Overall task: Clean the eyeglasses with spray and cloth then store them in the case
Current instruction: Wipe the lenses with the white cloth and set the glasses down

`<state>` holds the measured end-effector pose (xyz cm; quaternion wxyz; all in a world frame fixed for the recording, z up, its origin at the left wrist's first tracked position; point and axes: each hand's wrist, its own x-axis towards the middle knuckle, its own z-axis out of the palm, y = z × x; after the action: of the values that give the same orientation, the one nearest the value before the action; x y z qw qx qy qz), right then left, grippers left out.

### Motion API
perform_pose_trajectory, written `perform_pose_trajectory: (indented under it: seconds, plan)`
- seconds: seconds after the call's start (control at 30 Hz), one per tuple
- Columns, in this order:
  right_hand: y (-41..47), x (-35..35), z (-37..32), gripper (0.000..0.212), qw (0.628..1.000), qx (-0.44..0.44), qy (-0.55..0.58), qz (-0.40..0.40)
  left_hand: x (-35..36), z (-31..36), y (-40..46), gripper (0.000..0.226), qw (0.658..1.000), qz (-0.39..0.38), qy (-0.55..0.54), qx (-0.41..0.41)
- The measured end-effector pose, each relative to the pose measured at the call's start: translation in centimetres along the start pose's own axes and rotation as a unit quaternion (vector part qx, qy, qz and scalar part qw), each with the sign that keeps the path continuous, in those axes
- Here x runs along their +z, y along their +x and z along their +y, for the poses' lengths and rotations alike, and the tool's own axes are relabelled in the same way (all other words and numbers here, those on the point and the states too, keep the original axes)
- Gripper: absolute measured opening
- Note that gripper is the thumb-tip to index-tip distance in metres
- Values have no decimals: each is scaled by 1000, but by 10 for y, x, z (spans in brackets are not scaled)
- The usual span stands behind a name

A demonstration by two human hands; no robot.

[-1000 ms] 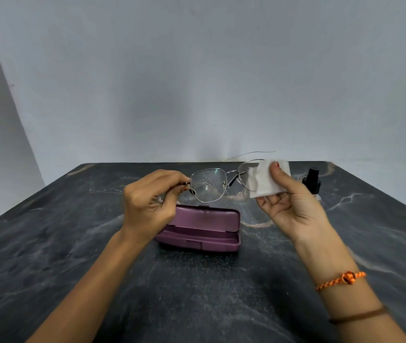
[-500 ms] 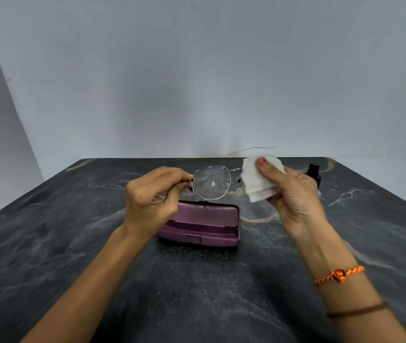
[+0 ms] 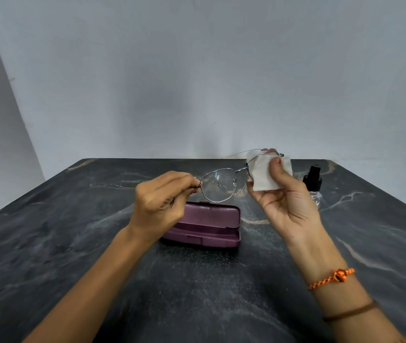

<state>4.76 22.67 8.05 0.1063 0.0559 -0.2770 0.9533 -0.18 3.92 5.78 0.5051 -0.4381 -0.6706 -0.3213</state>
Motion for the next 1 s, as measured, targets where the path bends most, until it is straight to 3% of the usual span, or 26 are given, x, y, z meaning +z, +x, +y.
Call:
perform_pose_trajectory:
  seconds: [0.2, 0.4, 0.5, 0.73, 0.87, 1.0]
  plan:
    - [3, -4, -3, 25, 985, -49, -164, 14, 3, 0, -5, 5, 1000, -18, 13, 21]
    - [4, -15, -21, 29, 953, -24, -300, -28, -1, -3, -2, 3, 1000, -10, 24, 13]
    - [6, -17, -23, 20, 960, -4, -280, -21, -3, -2, 0, 6, 1000, -6, 26, 8]
    - [4, -10, -14, 27, 966, -38, -249, 51, 3, 5, -3, 1, 999, -21, 13, 24]
    - [3, -9, -7, 29, 966, -61, -250, 28, 3, 6, -2, 2, 1000, -10, 17, 24]
    - [5, -12, -12, 22, 976, -4, -217, -17, -2, 2, 1, 8, 1000, 6, 30, 6]
